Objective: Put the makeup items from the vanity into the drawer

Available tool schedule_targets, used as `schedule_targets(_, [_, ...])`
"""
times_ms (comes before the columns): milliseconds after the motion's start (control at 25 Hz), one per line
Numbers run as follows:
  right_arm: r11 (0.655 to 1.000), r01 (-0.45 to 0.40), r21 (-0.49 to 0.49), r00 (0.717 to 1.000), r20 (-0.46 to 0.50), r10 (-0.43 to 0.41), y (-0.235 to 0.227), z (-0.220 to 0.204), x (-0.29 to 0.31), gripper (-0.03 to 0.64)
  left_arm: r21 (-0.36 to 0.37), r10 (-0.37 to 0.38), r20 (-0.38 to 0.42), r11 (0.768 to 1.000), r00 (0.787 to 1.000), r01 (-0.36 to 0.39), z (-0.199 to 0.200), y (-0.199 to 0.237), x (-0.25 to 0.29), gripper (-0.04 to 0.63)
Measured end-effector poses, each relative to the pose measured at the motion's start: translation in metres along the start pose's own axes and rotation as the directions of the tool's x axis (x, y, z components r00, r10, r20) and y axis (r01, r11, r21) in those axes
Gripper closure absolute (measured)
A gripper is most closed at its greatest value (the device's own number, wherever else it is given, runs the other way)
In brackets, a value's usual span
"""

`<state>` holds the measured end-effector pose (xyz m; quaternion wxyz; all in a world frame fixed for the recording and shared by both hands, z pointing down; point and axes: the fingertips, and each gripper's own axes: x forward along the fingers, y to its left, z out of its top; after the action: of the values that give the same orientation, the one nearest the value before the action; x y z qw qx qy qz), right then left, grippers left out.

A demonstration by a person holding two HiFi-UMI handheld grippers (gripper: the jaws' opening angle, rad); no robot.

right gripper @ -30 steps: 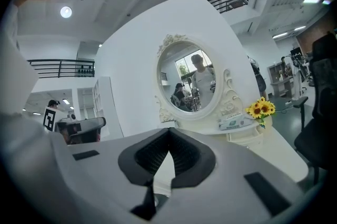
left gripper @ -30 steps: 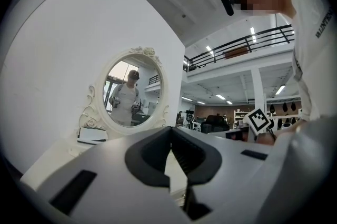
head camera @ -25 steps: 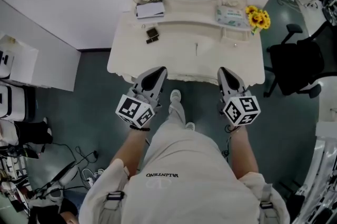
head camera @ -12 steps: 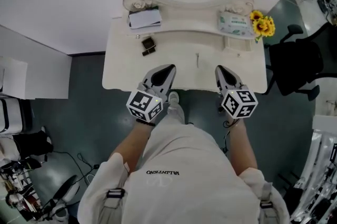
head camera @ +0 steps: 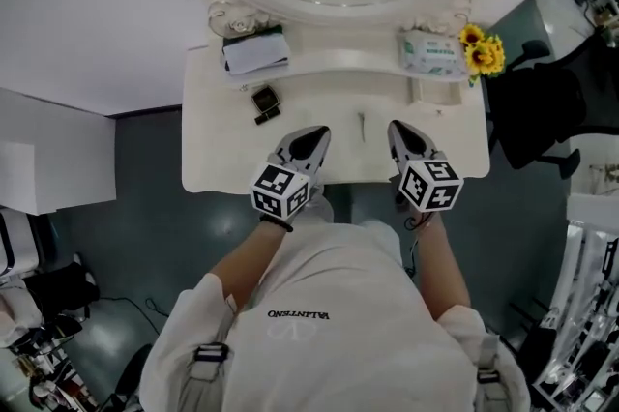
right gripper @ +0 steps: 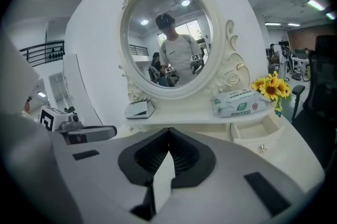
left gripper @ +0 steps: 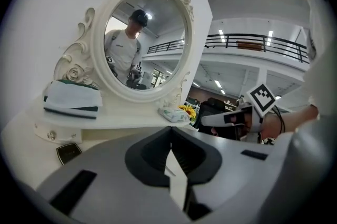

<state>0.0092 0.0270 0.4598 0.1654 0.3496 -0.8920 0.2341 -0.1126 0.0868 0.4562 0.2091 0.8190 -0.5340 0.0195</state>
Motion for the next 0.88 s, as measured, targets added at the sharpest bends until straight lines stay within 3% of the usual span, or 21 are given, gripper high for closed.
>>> schedule_targets(520, [0.999,-0.014,0.046,0.99,-0.137,0.021,-0.011,-0.034,0.05,0.604,-0.036,-0.043,-0.098,0.999,0.994,0.04,-0.014,0.013,0.041,0.591])
schedule_targets(760, [0.998,-0.024,0.062,0.972,-0.232,0.038,-0.019,-0.05,0.072,0.6,-0.067,-0.011,-0.175,0.998,0.985,-0.001,-0.032,0.021,0.061,0.589])
schedule_targets(880, [0.997,-0.038,0.06,0.953,-0.298,0.055,-0.021,-0.061,0.084,0.557,-0.103,0.001,-0.189,0.995,0.982,-0.021,-0.037,0.028,0.07,0.581])
